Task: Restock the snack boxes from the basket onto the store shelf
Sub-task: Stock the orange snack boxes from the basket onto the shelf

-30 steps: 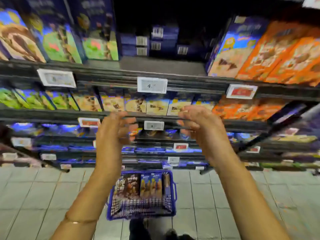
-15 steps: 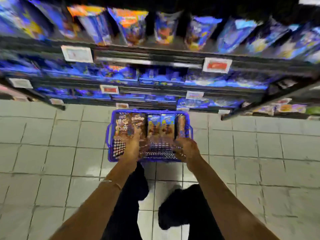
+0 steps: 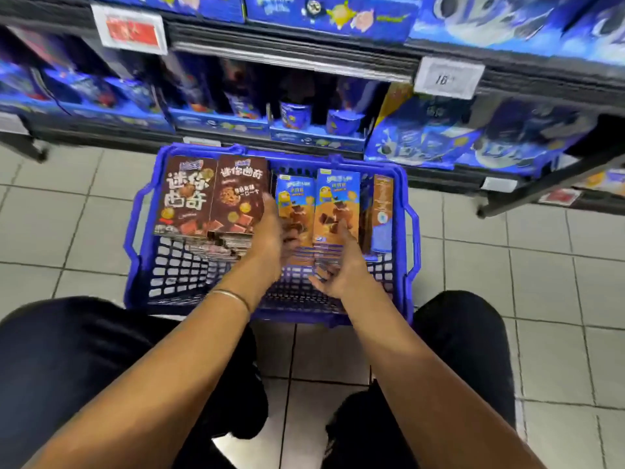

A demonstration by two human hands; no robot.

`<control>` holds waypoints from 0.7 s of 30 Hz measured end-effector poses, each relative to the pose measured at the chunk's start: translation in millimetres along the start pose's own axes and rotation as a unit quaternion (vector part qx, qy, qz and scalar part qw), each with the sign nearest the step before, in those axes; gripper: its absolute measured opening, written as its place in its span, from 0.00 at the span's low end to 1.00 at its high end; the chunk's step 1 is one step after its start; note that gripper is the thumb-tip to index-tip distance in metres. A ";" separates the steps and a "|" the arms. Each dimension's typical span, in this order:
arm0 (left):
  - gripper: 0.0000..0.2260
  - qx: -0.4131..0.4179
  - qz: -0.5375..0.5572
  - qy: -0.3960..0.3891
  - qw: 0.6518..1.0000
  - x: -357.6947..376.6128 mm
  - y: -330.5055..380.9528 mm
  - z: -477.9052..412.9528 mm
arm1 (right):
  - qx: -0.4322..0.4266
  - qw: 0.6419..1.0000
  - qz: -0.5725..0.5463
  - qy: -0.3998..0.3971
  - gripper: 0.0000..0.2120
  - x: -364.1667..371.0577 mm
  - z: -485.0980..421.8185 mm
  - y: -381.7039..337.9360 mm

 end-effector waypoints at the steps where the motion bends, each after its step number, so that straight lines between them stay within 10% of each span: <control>1: 0.33 0.009 0.001 0.005 1.000 2.8 -1.8 -5.8 | -0.010 1.000 0.001 -0.005 0.31 -1.0 -8.6 -0.4; 11: 0.36 0.078 -0.079 0.027 0.993 5.9 6.9 -0.4 | -0.067 0.995 -0.067 -0.025 0.21 -18.9 1.4 7.1; 17: 0.31 0.094 -0.048 -0.115 0.988 35.8 19.9 11.6 | -0.140 0.985 0.027 -0.093 0.22 7.5 40.1 -2.7; 21: 0.26 0.124 0.028 -0.114 0.985 31.5 40.0 14.7 | -0.327 0.933 0.149 -0.031 0.20 -8.8 66.7 -38.7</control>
Point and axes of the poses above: each hand's wrist, its own z-axis away from the middle knuckle, its own x-axis out of the palm, y = z × x, the point moved 10 cm from there along -z, towards the middle knuckle, and after that the axes turned 7 degrees about -y, right-handed, at the moved point
